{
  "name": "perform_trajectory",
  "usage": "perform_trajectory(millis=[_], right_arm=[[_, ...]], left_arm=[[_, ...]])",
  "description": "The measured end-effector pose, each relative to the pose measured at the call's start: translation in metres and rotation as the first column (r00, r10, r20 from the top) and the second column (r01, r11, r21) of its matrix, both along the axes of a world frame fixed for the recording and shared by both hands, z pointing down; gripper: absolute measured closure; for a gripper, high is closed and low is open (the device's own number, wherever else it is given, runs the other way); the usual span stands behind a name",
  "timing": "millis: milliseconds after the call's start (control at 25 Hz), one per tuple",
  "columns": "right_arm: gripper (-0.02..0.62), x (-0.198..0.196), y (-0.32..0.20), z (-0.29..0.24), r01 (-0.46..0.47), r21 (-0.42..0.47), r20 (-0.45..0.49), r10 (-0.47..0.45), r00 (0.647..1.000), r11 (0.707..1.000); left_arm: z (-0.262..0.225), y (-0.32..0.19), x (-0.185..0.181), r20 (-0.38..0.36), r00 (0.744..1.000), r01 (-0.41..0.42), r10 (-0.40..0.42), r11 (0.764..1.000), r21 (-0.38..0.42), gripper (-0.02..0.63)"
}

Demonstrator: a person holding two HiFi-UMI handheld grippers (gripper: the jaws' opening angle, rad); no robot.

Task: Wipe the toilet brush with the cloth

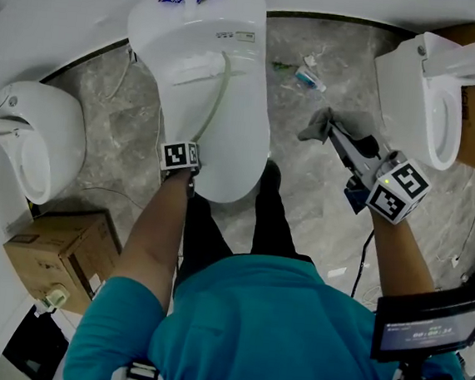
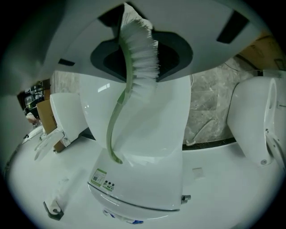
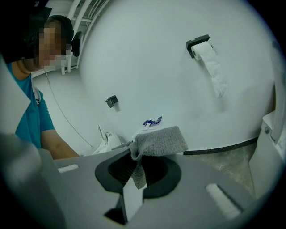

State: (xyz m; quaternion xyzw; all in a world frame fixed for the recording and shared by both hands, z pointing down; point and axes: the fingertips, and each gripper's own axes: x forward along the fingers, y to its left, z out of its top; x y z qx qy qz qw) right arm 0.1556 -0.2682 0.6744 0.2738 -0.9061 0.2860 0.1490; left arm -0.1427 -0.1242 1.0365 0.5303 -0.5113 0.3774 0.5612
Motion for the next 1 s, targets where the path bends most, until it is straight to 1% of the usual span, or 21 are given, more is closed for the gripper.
perform_trajectory(millis=[80, 160, 200, 280, 400, 520, 640, 720, 800, 880, 1000], right_arm=[[0.560, 0.002, 0.003, 0.009, 0.001, -0.014, -0.004, -0.001, 1.000, 1.000], [0.560, 0.001, 0.006, 0.014, 0.004, -0.022, -0.007, -0.004, 1.000, 1.000], [0.560, 0.001, 0.007, 0.015, 0.006, -0.023, -0.007, -0.006, 1.000, 1.000], [0.560, 0.000, 0.008, 0.013, 0.010, -0.022, -0.007, -0.010, 1.000, 1.000], [0.560, -0.006, 0.013, 0.003, 0.017, -0.011, -0.004, -0.017, 1.000, 1.000], [0.560, -0.012, 0.016, -0.015, 0.014, 0.009, 0.003, -0.014, 1.000, 1.000], [0.560, -0.022, 0.019, -0.037, 0.007, 0.030, 0.019, -0.008, 1.000, 1.000], [0.560, -0.032, 0.019, -0.055, 0.004, 0.052, 0.035, -0.005, 0.999, 0.999], [0.560, -0.041, 0.018, -0.076, -0.009, 0.082, 0.047, 0.005, 0.999, 0.997], [0.560, -0.049, 0.015, -0.101, -0.018, 0.115, 0.057, 0.011, 0.998, 0.993], [0.560, -0.066, 0.013, -0.138, -0.009, 0.152, 0.077, -0.003, 0.997, 0.988]], left_arm=[[0.009, 0.001, 0.000, 0.005, 1.000, -0.001, 0.001, 1.000, -0.006, 0.448], [0.013, -0.001, 0.005, -0.017, 1.000, 0.001, -0.001, 1.000, -0.002, 0.436], [0.013, -0.002, 0.009, -0.034, 0.999, -0.001, 0.001, 1.000, 0.001, 0.412], [0.011, 0.000, 0.018, -0.065, 0.998, -0.010, 0.010, 1.000, 0.000, 0.327], [0.001, 0.005, 0.020, -0.090, 0.996, -0.002, 0.003, 1.000, 0.008, 0.292], [-0.019, 0.006, 0.014, -0.106, 0.994, 0.016, -0.011, 0.999, 0.051, 0.277], [-0.058, 0.005, 0.005, -0.148, 0.989, 0.042, -0.020, 0.989, 0.143, 0.276], [-0.098, -0.004, -0.008, -0.198, 0.980, 0.073, -0.025, 0.969, 0.238, 0.276], [-0.145, -0.017, -0.024, -0.254, 0.967, 0.106, -0.018, 0.936, 0.336, 0.276], [-0.195, -0.030, -0.043, -0.296, 0.955, 0.142, -0.013, 0.896, 0.420, 0.276], [-0.272, -0.042, -0.073, -0.341, 0.940, 0.201, -0.007, 0.820, 0.536, 0.280]])
